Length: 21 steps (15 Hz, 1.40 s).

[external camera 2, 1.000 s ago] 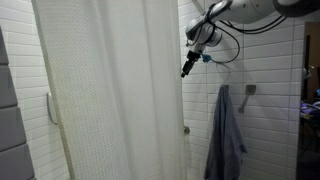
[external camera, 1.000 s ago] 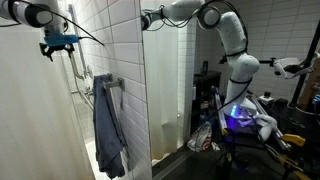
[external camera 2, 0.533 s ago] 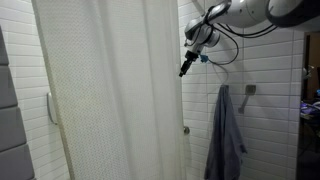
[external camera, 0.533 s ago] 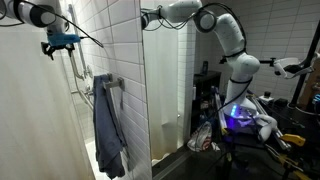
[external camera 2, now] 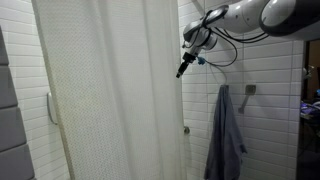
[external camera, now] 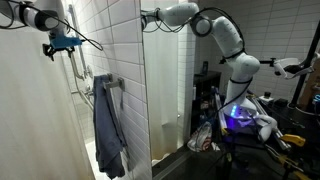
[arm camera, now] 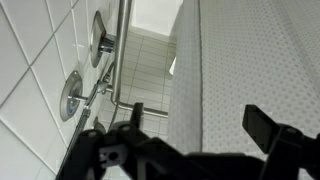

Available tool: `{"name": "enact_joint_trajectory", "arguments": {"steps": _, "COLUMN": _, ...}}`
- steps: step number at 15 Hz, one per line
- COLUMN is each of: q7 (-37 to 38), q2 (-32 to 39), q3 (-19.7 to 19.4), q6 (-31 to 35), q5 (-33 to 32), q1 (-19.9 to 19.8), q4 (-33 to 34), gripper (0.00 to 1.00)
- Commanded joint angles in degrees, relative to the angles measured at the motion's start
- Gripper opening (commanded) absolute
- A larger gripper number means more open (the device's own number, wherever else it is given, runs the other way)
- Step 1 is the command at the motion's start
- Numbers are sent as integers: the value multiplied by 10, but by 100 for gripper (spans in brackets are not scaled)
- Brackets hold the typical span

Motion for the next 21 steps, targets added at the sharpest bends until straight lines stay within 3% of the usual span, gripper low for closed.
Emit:
{"name": "enact_joint_trajectory", "arguments": {"steps": 1, "q7": -24, "q2": 25, "q3": 14, "q6": -2, "q5": 16, "q1": -8, "q4": 39, "gripper": 100}}
{"name": "enact_joint_trajectory", "arguments": {"steps": 10, "q7": -34, "q2": 35, "q3": 28, "q6": 36, "q5": 52, "q1": -12, "q4": 41, "gripper": 100}}
{"name": "enact_joint_trajectory", "arguments": {"steps": 21, "q7": -17, "q2": 26, "q3": 18, "q6": 32, "q5": 39, "q1": -4, "q4": 26, "gripper": 100}}
